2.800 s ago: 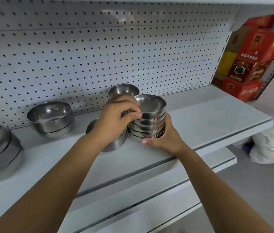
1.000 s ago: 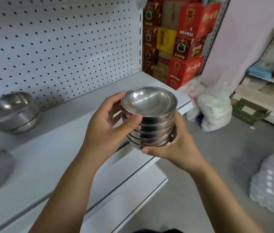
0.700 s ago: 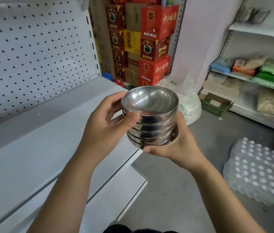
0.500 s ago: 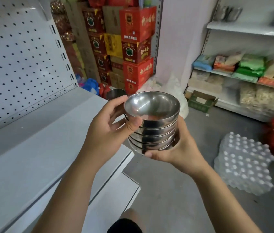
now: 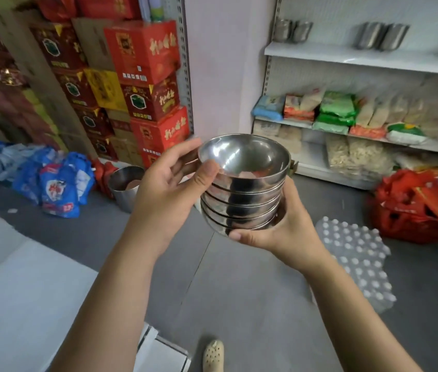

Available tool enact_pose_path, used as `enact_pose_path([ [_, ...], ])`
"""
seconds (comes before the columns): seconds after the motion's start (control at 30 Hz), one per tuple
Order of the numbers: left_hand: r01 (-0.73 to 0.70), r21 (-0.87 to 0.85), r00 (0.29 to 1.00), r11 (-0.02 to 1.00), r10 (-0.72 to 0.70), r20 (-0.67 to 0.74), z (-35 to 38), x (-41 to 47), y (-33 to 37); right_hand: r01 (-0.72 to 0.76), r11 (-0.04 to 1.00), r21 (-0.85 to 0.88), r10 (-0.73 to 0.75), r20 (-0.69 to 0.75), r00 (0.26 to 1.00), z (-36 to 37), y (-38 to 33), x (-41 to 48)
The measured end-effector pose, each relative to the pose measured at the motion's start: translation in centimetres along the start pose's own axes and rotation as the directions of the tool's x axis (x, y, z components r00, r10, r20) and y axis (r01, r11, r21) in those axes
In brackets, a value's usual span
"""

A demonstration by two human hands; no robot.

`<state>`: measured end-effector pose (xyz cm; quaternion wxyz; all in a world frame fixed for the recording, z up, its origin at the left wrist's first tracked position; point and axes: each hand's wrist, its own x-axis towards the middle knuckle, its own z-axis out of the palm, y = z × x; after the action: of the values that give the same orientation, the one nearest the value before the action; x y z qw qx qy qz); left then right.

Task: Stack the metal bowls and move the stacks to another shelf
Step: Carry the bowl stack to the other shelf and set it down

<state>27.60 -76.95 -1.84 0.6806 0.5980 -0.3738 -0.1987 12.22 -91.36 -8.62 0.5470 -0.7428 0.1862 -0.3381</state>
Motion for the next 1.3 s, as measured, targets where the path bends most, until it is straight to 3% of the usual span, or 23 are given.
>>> enact_pose_path([
  [0.23,0.066,-0.129,0.994,0.989,-0.054,0.097,5.1,14.8,-3.5,-0.026,0.999,-0.033,0.022,-0.125,0.992,-5.3,2.4,10.1],
  [0.53,0.143,-0.177,0.958,0.974,-0.091,0.273,15.7,25.1,-8.0,-0.06,0.996,-0.062,0.043,-0.248,0.968,-14.9,7.3,16.6],
  [0.97,0.131,-0.202,0.955,0.971,-0.068,0.289,32.4,37.3,-12.0,-0.058,0.991,-0.124,0.039,-0.147,0.988,-33.9,13.0,28.9],
  [1.3,0.173,-0.171,0.947,0.97,-0.117,0.298,38.6,47.0,-15.9,-0.092,0.987,-0.131,0.073,-0.141,0.987,-40.2,18.3,38.1],
])
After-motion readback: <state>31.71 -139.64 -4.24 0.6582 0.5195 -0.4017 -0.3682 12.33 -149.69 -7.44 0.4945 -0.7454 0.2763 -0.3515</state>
